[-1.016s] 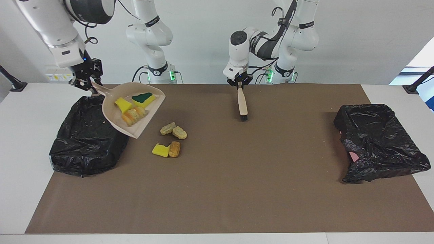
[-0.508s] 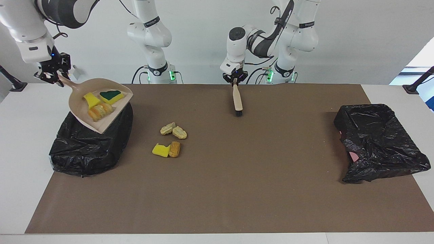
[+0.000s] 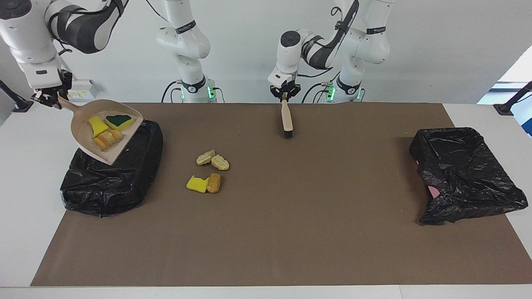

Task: Sweep and dump trash in bin
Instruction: 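Tip the dustpan into the bag while the left gripper drops the brush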

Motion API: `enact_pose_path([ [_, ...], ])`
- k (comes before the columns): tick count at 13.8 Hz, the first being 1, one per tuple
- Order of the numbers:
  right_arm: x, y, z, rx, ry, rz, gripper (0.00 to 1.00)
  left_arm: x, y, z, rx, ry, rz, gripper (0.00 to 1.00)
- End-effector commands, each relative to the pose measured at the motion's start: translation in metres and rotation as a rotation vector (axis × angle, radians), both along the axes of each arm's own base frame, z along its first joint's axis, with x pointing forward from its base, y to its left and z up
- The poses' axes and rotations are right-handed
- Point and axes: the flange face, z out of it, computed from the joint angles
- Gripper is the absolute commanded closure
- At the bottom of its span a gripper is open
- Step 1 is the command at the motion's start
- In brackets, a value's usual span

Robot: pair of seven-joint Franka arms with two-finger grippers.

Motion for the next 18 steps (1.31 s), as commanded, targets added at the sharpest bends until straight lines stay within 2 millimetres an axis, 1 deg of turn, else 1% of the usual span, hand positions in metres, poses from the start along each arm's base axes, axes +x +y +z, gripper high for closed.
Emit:
enact_pose_path([
  [1,0.010,0.030,-0.006,-0.088,0.032,0.056,1.00,0.064,0.004,0.047,-0.019,-0.016,-0.035,0.00],
  [2,0.009,0.031,-0.012,-0.104,0.052,0.072,1.00,0.084,0.009,0.062,-0.003,-0.072,-0.088,0.00],
  [3,0.007,0.034,-0.013,-0.124,0.070,0.089,1.00,0.101,0.014,0.078,0.003,-0.117,-0.139,0.00],
  [4,0.010,0.046,-0.016,-0.149,0.087,0.124,1.00,0.128,0.027,0.096,-0.014,-0.149,-0.144,0.00],
  [5,0.010,0.048,-0.016,-0.175,0.100,0.142,1.00,0.152,0.042,0.116,-0.033,-0.174,-0.146,0.00],
  [6,0.009,0.048,-0.015,-0.188,0.113,0.159,1.00,0.171,0.055,0.137,-0.044,-0.188,-0.158,0.00],
  [8,0.008,0.046,-0.012,-0.218,0.129,0.183,1.00,0.203,0.079,0.175,-0.054,-0.183,-0.174,0.00],
  [10,0.009,0.044,-0.010,-0.254,0.148,0.204,1.00,0.226,0.102,0.209,-0.061,-0.179,-0.179,0.00],
  [12,0.011,0.041,-0.006,-0.311,0.163,0.217,1.00,0.235,0.126,0.240,-0.056,-0.172,-0.159,0.00],
  [13,0.011,0.041,-0.005,-0.328,0.169,0.219,1.00,0.243,0.138,0.254,-0.062,-0.185,-0.147,0.00],
  [14,0.015,0.055,-0.005,-0.336,0.165,0.242,1.00,0.256,0.148,0.265,-0.083,-0.199,-0.122,0.00],
  [15,0.019,0.065,-0.005,-0.356,0.164,0.261,1.00,0.270,0.158,0.267,-0.098,-0.182,-0.098,0.00],
  [16,0.021,0.067,-0.004,-0.386,0.165,0.272,1.00,0.277,0.160,0.276,-0.108,-0.183,-0.097,0.00],
  [17,0.025,0.078,-0.005,-0.400,0.166,0.288,1.00,0.285,0.161,0.275,-0.111,-0.204,-0.123,0.00],
  [18,0.027,0.081,-0.006,-0.425,0.169,0.297,1.00,0.295,0.160,0.275,-0.131,-0.246,-0.157,0.00],
])
